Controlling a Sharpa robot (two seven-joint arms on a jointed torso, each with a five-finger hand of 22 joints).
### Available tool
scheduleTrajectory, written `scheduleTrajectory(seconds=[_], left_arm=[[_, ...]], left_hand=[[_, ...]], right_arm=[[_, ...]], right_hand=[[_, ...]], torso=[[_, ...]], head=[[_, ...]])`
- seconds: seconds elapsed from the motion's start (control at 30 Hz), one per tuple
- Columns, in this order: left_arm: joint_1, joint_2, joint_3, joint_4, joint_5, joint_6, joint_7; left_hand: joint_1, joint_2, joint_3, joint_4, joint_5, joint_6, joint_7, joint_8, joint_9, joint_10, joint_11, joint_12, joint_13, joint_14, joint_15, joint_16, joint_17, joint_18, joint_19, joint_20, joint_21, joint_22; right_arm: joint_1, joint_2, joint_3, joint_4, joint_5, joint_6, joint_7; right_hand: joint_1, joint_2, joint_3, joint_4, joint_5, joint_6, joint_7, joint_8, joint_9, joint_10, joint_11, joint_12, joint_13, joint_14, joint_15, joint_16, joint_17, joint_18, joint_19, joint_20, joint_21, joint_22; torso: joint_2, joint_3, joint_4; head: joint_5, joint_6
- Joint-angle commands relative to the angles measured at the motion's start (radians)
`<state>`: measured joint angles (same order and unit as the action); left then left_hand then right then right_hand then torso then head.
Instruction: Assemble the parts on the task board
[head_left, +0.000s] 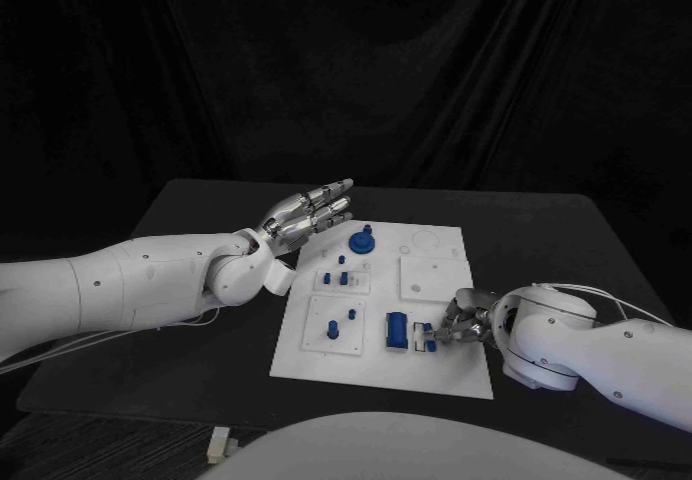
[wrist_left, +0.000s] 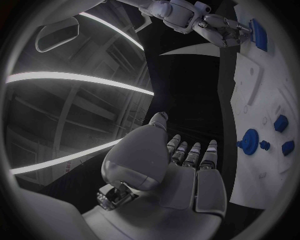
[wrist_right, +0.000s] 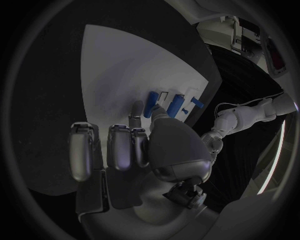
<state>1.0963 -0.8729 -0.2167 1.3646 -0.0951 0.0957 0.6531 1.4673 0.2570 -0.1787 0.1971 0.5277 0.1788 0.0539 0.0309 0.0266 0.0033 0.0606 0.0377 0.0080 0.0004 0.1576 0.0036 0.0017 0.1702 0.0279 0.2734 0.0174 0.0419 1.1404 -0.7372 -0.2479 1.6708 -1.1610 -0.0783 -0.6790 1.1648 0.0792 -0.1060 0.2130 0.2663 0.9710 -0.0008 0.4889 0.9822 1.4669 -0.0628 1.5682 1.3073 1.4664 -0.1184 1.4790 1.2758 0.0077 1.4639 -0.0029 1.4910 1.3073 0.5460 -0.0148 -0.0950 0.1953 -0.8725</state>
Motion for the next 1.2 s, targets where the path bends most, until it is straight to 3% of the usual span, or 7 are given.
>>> scheduleTrajectory(seconds=[0.03, 0.47, 0.6, 0.63, 0.8, 0.97, 1.2], left_arm=[[-0.001, 0.003, 0.001, 0.001, 0.001, 0.013, 0.009], [-0.001, 0.002, 0.001, 0.002, 0.001, 0.014, 0.008], [-0.001, 0.002, 0.001, 0.002, 0.001, 0.014, 0.007], [-0.001, 0.002, 0.001, 0.002, 0.001, 0.014, 0.006], [-0.001, 0.001, 0.001, 0.002, 0.001, 0.014, 0.005], [-0.001, 0.001, 0.001, 0.001, 0.001, 0.015, 0.002], [-0.002, 0.002, 0.001, 0.002, 0.001, 0.016, -0.001]], left_hand=[[0.006, 0.008, -0.001, -0.006, 0.004, -0.004, 0.004, 0.003, 0.001, 0.002, 0.004, 0.002, 0.001, 0.0, 0.009, -0.004, -0.002, 0.009, -0.002, 0.007, 0.005, 0.001], [0.006, 0.008, -0.001, -0.006, 0.004, -0.004, 0.004, 0.003, 0.001, 0.002, 0.004, 0.002, 0.001, 0.0, 0.009, -0.004, -0.002, 0.009, -0.002, 0.007, 0.005, 0.001], [0.006, 0.008, -0.001, -0.006, 0.004, -0.004, 0.004, 0.003, 0.001, 0.002, 0.004, 0.002, 0.001, 0.0, 0.009, -0.004, -0.002, 0.009, -0.002, 0.007, 0.005, 0.001], [0.006, 0.008, -0.001, -0.006, 0.004, -0.004, 0.004, 0.003, 0.001, 0.002, 0.004, 0.002, 0.001, 0.0, 0.009, -0.004, -0.002, 0.009, -0.002, 0.007, 0.005, 0.001], [0.006, 0.009, 0.001, -0.007, 0.004, -0.005, 0.003, 0.003, 0.0, 0.002, 0.004, 0.002, 0.001, 0.0, 0.01, -0.004, -0.002, 0.009, -0.001, 0.007, 0.005, 0.001], [0.006, 0.011, 0.002, -0.007, 0.005, -0.007, 0.003, 0.002, 0.0, 0.001, 0.005, 0.002, 0.001, 0.0, 0.011, -0.004, -0.002, 0.009, -0.001, 0.008, 0.005, 0.001], [0.006, 0.014, 0.005, -0.008, 0.007, -0.008, 0.002, 0.002, 0.0, 0.001, 0.006, 0.002, 0.001, 0.0, 0.012, -0.004, -0.002, 0.009, -0.001, 0.008, 0.005, 0.002]], right_arm=[[-0.005, 0.002, 0.0, -0.002, -0.02, 0.026, -0.022], [-0.016, 0.012, 0.0, -0.009, -0.021, 0.015, -0.018], [-0.017, 0.006, 0.0, -0.006, -0.022, 0.006, -0.016], [-0.017, 0.004, 0.0, -0.005, -0.022, 0.004, -0.016], [-0.017, -0.009, 0.0, 0.005, -0.042, 0.0, -0.019], [-0.017, -0.02, 0.0, 0.02, -0.133, 0.014, -0.032], [-0.017, -0.022, 0.0, 0.046, -0.254, 0.04, -0.042]], right_hand=[[0.022, 0.001, 0.009, -0.019, -0.004, -0.01, 0.0, 0.003, 0.006, 0.104, -0.006, 0.003, 0.263, 0.056, -0.006, -0.007, -0.002, 0.015, 0.068, -0.008, -0.005, 0.233], [0.048, 0.002, 0.029, -0.039, -0.002, -0.011, -0.002, 0.003, 0.013, 0.104, -0.008, 0.003, 0.263, 0.056, -0.008, -0.008, -0.003, 0.015, 0.068, -0.009, -0.006, 0.233], [0.075, -0.002, 0.055, -0.061, 0.066, -0.04, 0.001, -0.012, 0.017, 0.104, -0.006, 0.003, 0.263, 0.055, -0.008, -0.01, -0.007, 0.016, 0.066, -0.01, -0.009, 0.232], [0.086, -0.003, 0.075, -0.069, 0.116, -0.065, 0.009, -0.039, 0.002, 0.104, 0.0, 0.003, 0.263, 0.055, -0.003, -0.011, -0.01, 0.016, 0.066, -0.007, -0.011, 0.232], [0.104, -0.023, 0.138, -0.092, 0.218, -0.081, 0.026, -0.099, -0.051, 0.104, 0.014, 0.003, 0.263, 0.053, 0.009, -0.014, -0.016, 0.017, 0.064, 0.004, -0.015, 0.23], [0.092, -0.042, 0.171, -0.096, 0.224, -0.097, 0.042, -0.137, -0.09, 0.104, 0.028, 0.003, 0.263, 0.051, 0.02, -0.018, -0.026, 0.019, 0.06, 0.013, -0.023, 0.228], [0.117, -0.084, 0.3, -0.163, 0.262, -0.085, 0.073, -0.226, -0.223, 0.104, 0.055, 0.003, 0.263, 0.05, 0.043, -0.02, -0.029, 0.022, 0.054, 0.036, -0.036, 0.224]], torso=[[0.0, -0.0002, -0.0002], [-0.001, 0.0003, -0.0005], [-0.001, 0.0005, -0.0008], [-0.001, 0.0006, -0.0009], [-0.002, 0.0007, -0.0017], [-0.001, 0.0006, -0.0021], [-0.001, 0.0007, -0.0006]], head=[[0.001, 0.0], [0.005, 0.0], [0.008, 0.0], [0.009, 0.0], [0.011, 0.0], [0.007, 0.0], [0.005, 0.0]])
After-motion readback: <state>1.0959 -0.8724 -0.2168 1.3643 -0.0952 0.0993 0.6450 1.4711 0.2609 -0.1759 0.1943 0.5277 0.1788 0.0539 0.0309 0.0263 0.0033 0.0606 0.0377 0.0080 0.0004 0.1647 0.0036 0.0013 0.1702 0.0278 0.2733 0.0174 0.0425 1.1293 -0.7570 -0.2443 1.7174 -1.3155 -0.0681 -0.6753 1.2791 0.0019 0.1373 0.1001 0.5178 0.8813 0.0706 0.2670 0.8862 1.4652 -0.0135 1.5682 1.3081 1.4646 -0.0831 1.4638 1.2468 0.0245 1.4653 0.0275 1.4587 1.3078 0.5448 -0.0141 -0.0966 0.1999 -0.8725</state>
